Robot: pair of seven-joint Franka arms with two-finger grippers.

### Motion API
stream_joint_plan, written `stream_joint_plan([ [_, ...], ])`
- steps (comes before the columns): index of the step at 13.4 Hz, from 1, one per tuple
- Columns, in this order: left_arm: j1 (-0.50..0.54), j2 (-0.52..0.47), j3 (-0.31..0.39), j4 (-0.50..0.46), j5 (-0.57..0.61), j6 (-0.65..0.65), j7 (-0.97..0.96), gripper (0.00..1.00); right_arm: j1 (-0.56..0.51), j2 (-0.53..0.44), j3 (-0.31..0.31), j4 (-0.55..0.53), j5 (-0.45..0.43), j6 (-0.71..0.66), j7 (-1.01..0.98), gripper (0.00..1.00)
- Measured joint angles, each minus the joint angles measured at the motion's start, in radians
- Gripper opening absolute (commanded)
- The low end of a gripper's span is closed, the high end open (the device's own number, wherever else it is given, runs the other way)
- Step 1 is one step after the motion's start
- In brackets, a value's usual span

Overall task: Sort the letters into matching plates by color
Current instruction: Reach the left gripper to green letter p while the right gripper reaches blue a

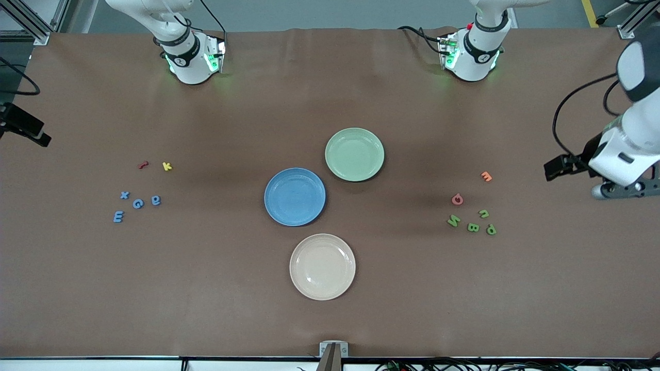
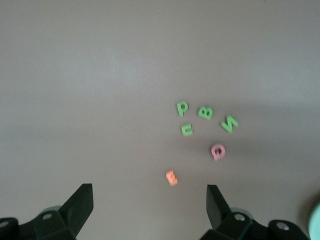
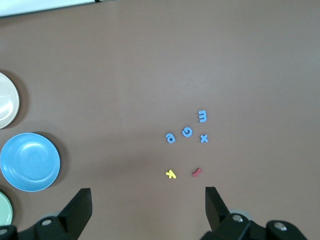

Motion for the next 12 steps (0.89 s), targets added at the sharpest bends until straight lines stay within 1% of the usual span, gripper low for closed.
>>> stream_joint_plan([
  [3, 0.023, 0.057, 0.0, -0.127, 0.0, 0.238, -0.005, 1.0, 0.005, 0.063, 0.003, -0.04, 0.006, -0.001, -0.001, 1.0],
  [5, 0.027, 0.112, 0.001, -0.17, 0.0, 0.332, -0.055, 1.0, 0.009, 0.124, 0.004, -0.072, 0.008, 0.032, -0.027, 1.0],
  [7, 0.025, 0.175, 0.0, -0.177, 0.0, 0.398, -0.128, 0.98, 0.01, 0.172, 0.005, -0.142, 0.008, 0.14, -0.112, 1.0],
  [8, 0.025, 0.202, 0.0, -0.178, 0.0, 0.425, -0.155, 0.95, 0.01, 0.185, 0.005, -0.193, 0.008, 0.209, -0.156, 1.0],
  [12, 0.021, 0.302, -0.001, -0.177, 0.0, 0.487, -0.209, 0.87, 0.005, 0.197, 0.001, -0.39, 0.008, 0.459, -0.392, 1.0],
])
